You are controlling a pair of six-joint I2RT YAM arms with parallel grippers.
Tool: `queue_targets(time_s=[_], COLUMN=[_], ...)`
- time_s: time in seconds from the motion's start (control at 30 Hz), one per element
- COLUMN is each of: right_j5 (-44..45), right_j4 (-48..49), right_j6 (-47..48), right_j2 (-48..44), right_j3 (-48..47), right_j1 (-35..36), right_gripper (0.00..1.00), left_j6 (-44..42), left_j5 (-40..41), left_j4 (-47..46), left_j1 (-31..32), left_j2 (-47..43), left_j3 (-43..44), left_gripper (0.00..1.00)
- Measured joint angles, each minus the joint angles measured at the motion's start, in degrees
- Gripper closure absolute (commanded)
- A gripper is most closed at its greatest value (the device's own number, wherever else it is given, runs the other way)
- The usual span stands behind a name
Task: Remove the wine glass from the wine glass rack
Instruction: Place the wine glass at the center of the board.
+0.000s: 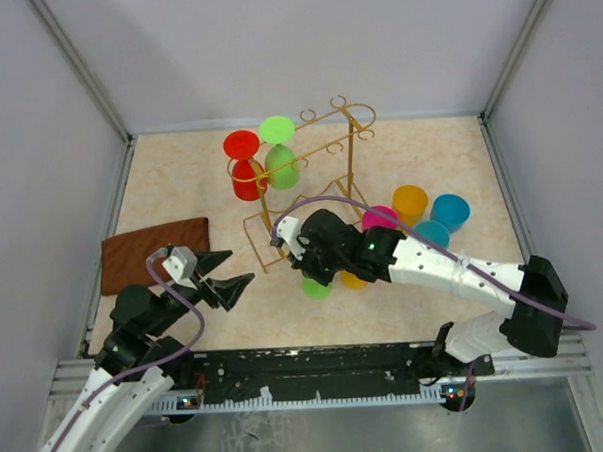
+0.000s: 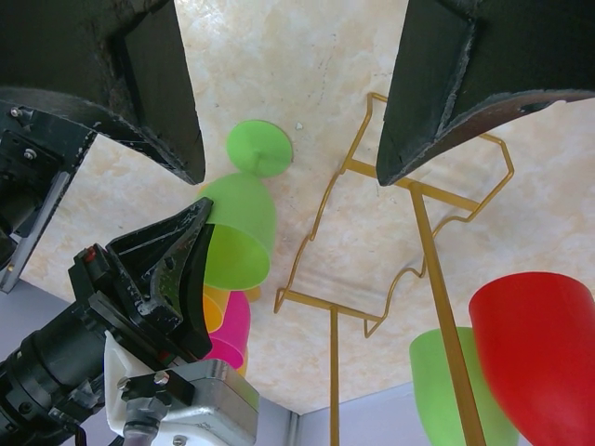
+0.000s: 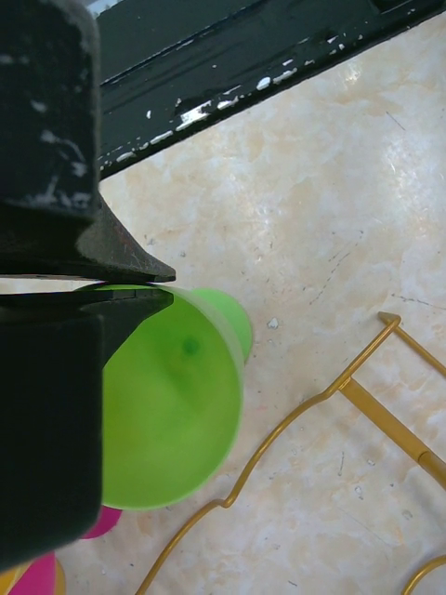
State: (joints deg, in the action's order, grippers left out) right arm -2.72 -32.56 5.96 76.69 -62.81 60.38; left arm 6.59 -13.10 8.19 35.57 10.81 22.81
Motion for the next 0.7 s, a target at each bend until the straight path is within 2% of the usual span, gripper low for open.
queue_targets(time_s=[0.7], right_j5=[1.62], right_j4=[-1.64], right_j6=[-0.11], right_j2=[0.57], right_j3=[-0.66], right_j1=[0.0], right_gripper=[0.87], left_j6=[1.14], left_j5=[1.07], left_j4=[0.92], left_j1=[0.0], left_j2=[0.0], left_j3=[0.0], left_gripper=[0.18])
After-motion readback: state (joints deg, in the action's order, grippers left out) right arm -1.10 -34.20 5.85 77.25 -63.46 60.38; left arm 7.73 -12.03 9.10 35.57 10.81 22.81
